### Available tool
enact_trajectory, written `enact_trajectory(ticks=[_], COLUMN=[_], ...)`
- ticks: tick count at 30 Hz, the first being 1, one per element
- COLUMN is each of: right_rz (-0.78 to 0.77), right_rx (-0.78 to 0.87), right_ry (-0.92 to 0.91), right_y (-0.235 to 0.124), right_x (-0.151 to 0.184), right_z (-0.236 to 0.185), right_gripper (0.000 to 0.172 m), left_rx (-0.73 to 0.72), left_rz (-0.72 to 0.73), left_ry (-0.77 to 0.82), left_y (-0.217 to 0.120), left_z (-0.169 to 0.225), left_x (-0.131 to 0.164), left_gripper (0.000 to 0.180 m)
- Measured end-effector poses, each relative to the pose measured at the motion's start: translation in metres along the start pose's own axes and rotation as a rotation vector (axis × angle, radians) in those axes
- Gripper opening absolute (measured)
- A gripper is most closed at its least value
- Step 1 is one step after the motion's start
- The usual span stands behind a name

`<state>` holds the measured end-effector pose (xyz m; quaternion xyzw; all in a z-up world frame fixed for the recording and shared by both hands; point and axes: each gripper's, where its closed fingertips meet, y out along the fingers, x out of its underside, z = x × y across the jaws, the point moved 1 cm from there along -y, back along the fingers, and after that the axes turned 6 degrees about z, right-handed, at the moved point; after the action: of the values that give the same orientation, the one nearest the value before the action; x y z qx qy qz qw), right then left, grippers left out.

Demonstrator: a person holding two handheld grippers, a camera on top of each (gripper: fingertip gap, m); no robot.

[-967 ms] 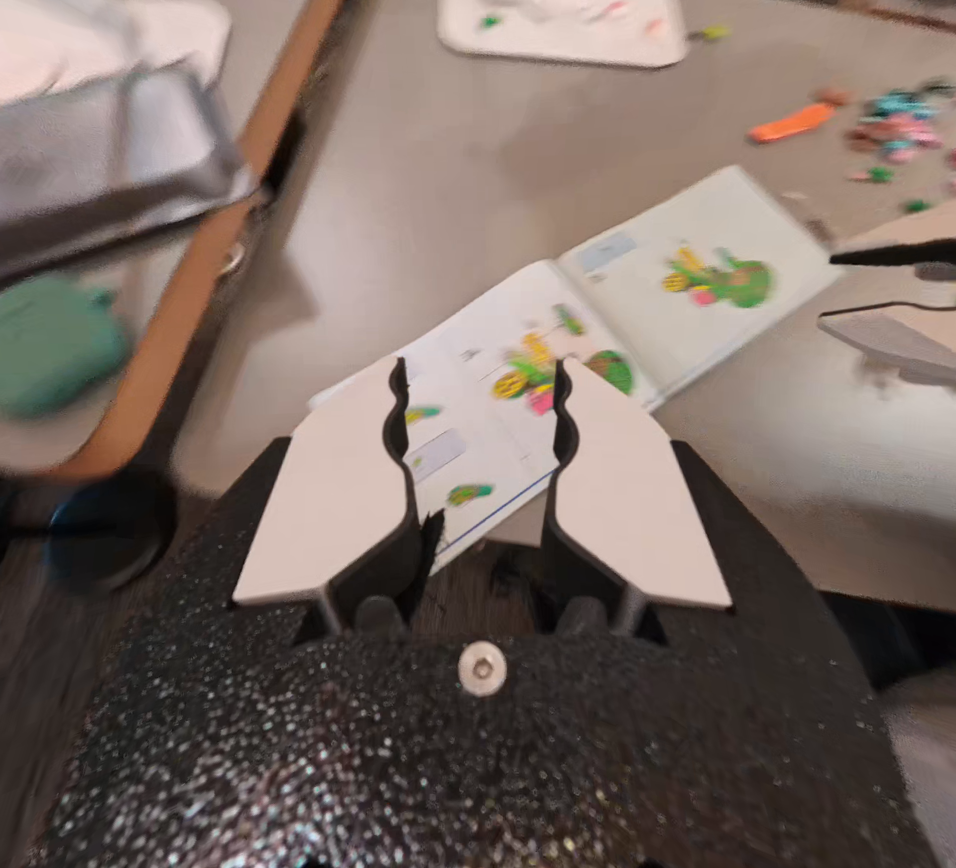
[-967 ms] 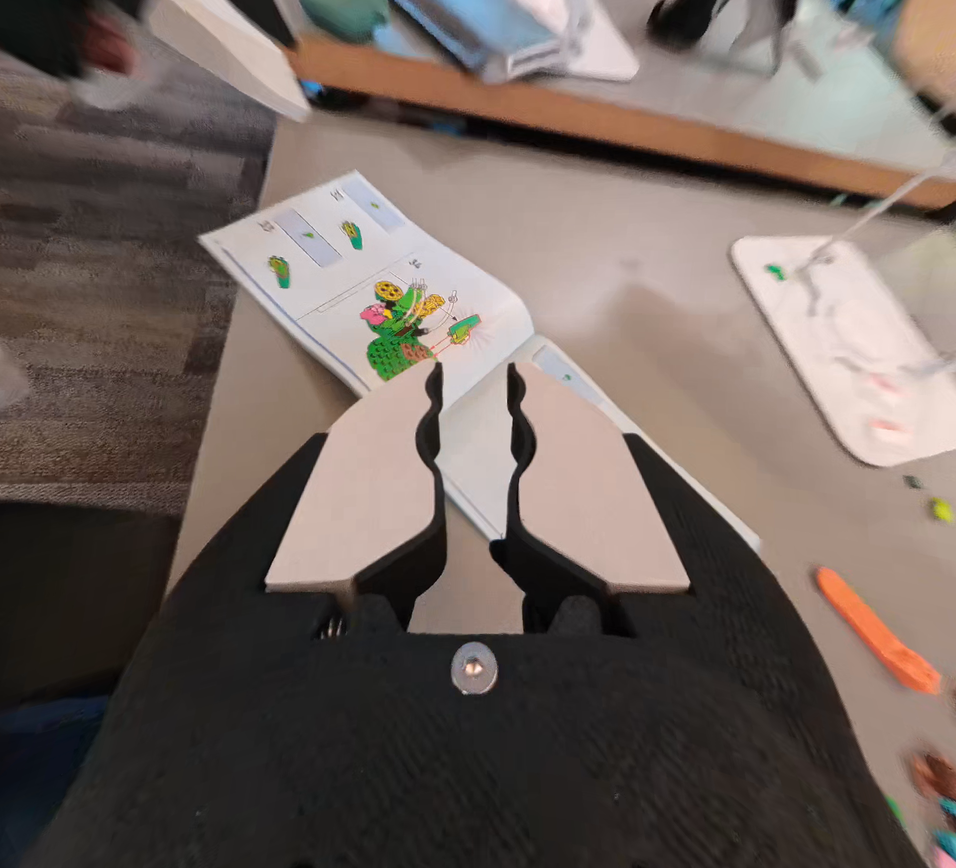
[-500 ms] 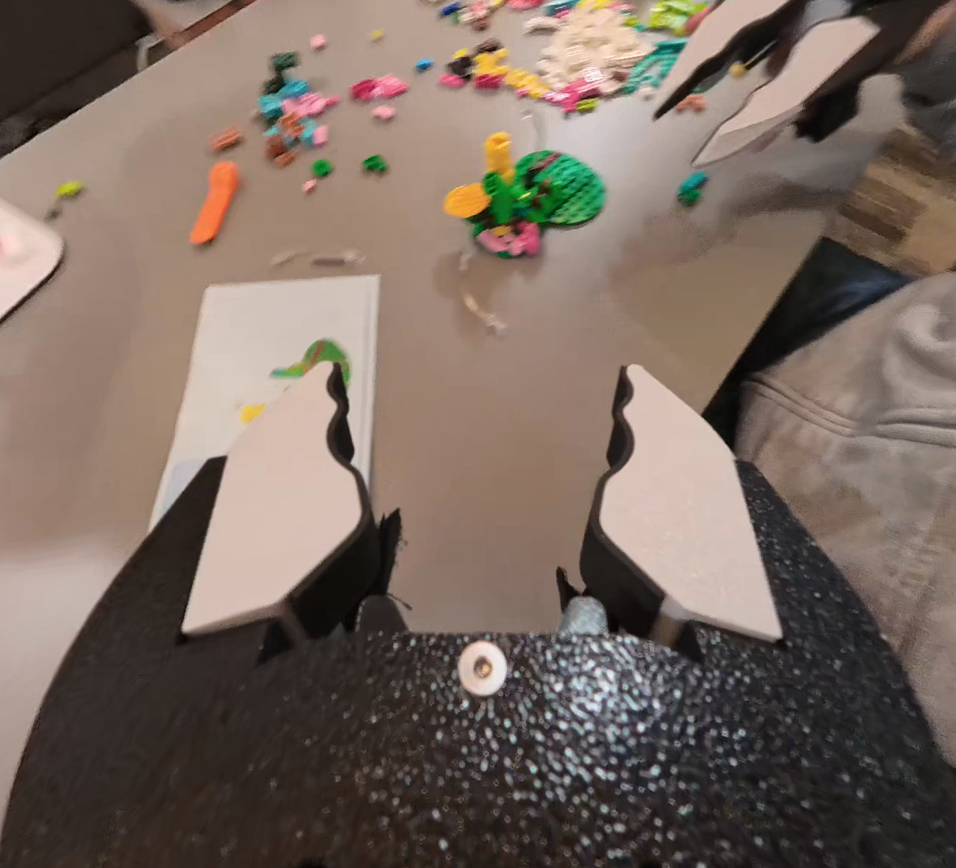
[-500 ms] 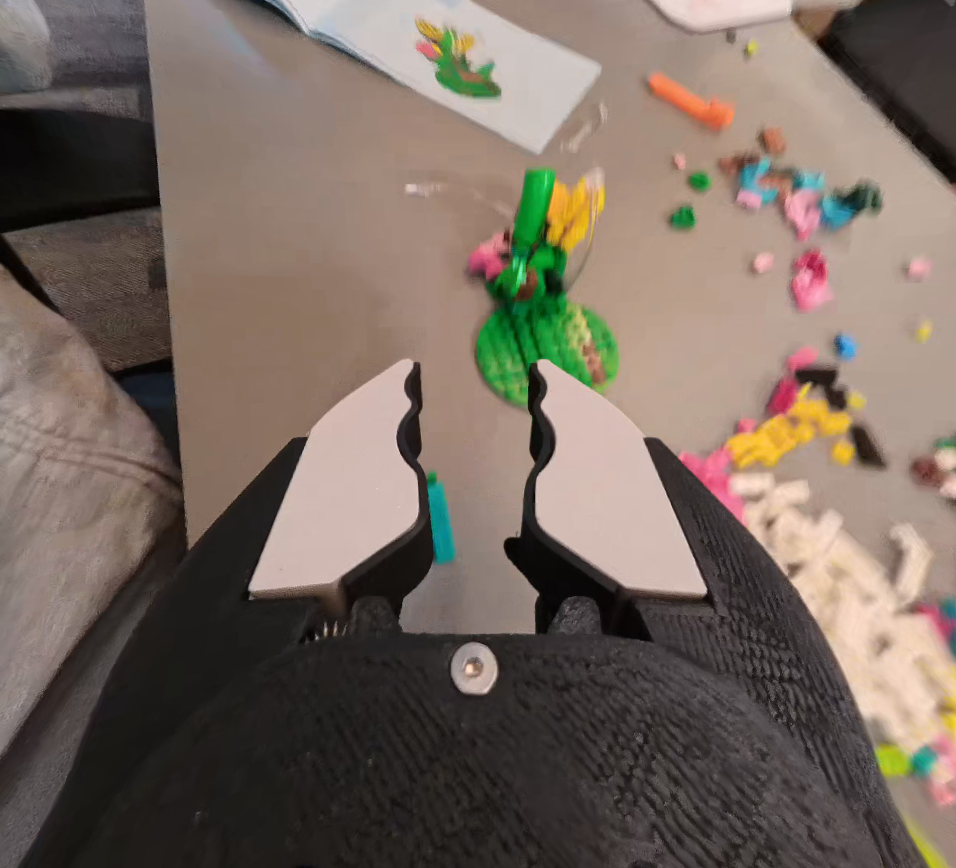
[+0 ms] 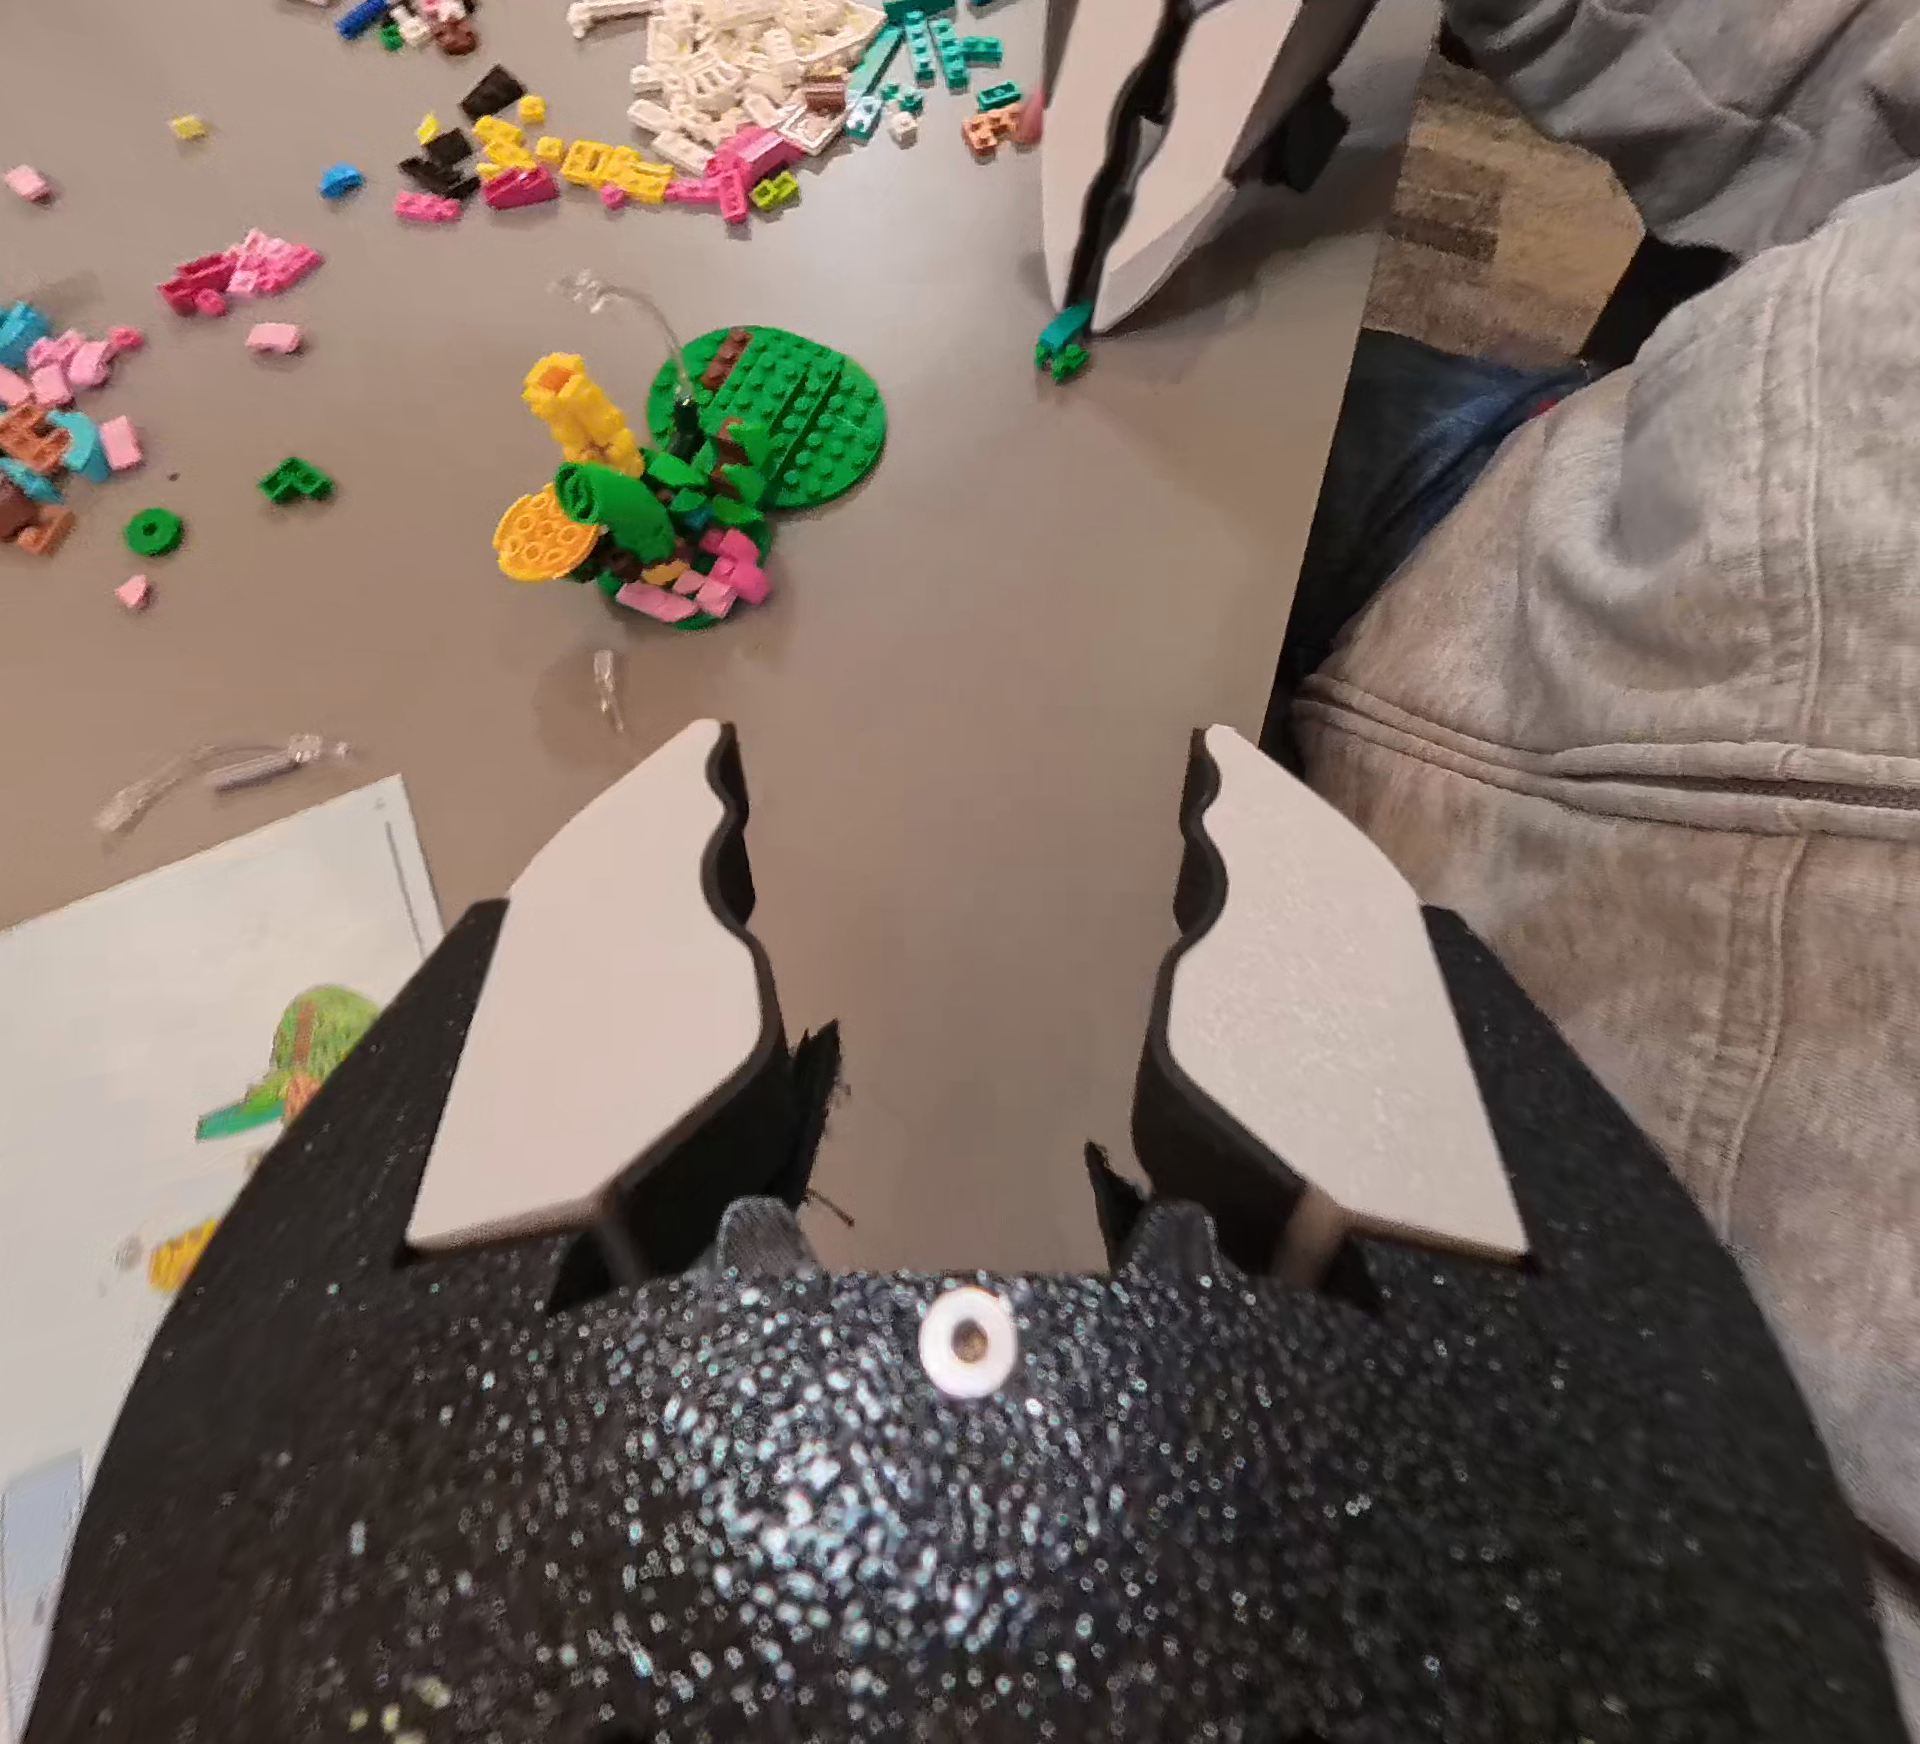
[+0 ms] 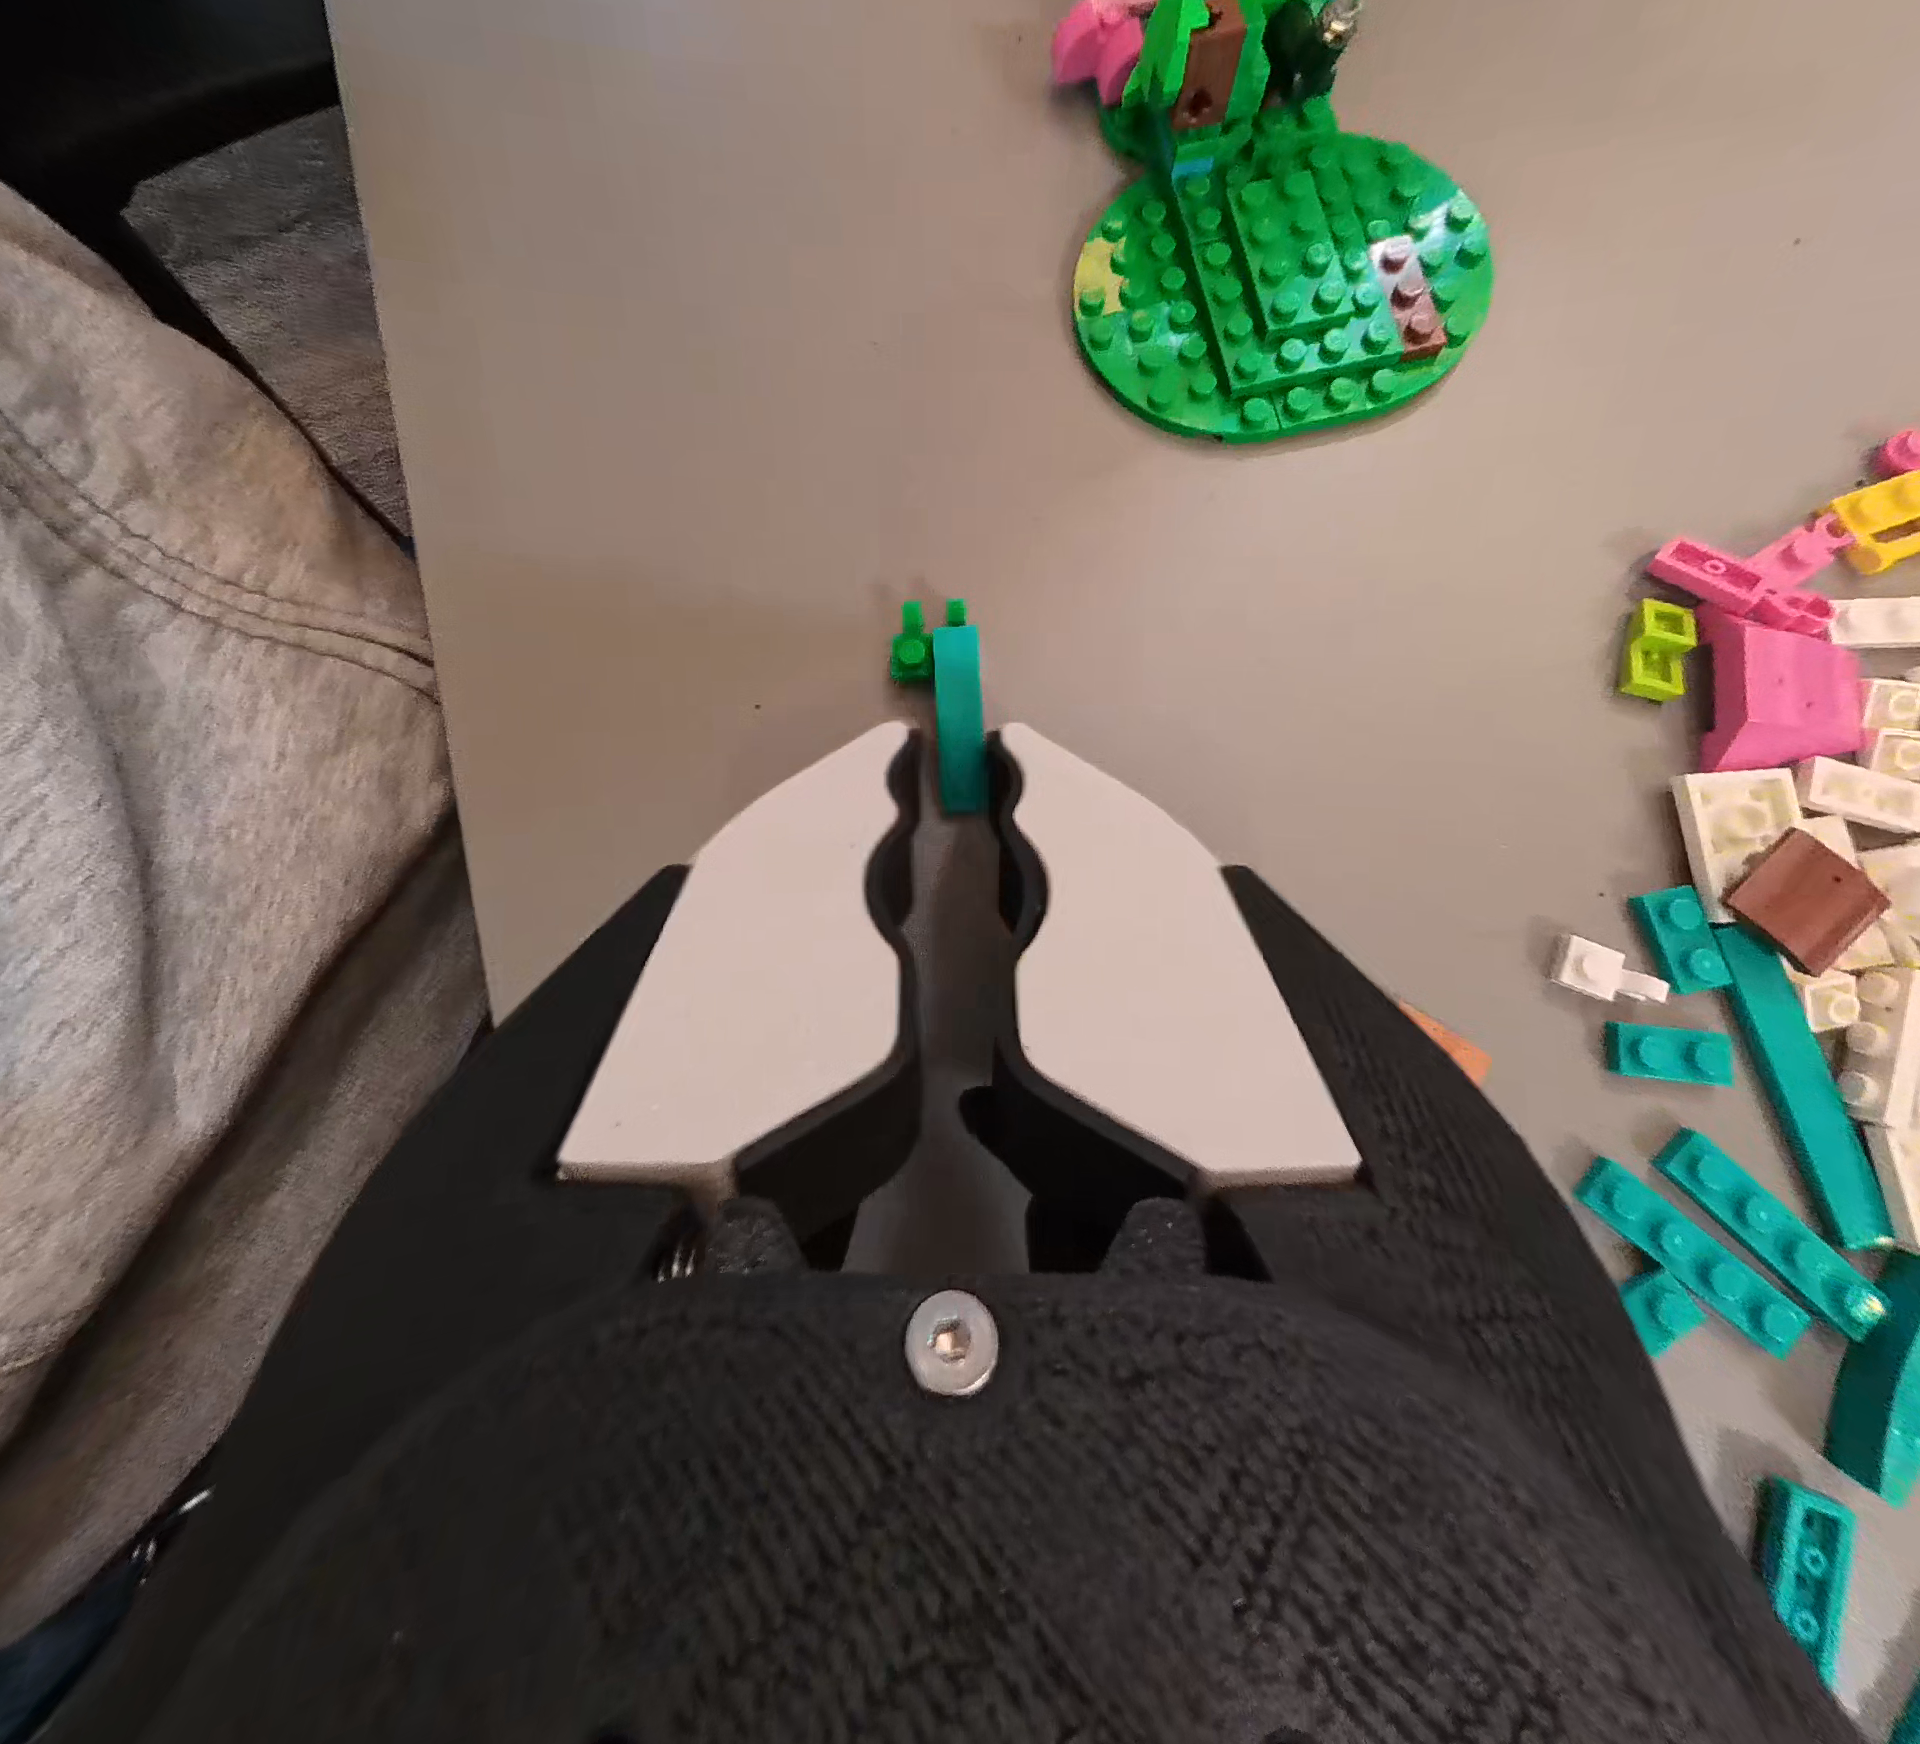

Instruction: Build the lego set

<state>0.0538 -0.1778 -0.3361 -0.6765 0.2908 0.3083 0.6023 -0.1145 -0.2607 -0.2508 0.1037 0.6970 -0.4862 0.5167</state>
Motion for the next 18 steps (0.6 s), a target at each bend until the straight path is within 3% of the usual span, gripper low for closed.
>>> enact_trajectory(ticks=[1,5,11,15,18], right_rz=[0.001,0.098,0.313,0.260,0.178], right_rx=[-0.011,-0.076,-0.464,-0.738,-0.846], right_ry=[0.006,0.032,0.126,0.148,0.133], right_y=[0.001,0.003,-0.009,-0.018,-0.018], right_x=[0.000,-0.022,-0.090,-0.111,-0.114], right_z=[-0.001,-0.006,-0.035,-0.054,-0.065], right_gripper=[0.013,0.008,0.006,0.006,0.006], left_rx=[0.013,0.059,-0.035,-0.020,0.006], left_rz=[0.004,0.123,0.401,0.506,0.569], left_ry=[0.024,0.172,0.511,0.635,0.629], left_y=[0.005,0.031,0.063,0.062,0.054], left_z=[0.002,0.009,0.018,0.039,0.049], left_x=[-0.002,-0.022,-0.050,-0.064,-0.074], left_gripper=[0.079,0.065,0.061,0.050,0.038])
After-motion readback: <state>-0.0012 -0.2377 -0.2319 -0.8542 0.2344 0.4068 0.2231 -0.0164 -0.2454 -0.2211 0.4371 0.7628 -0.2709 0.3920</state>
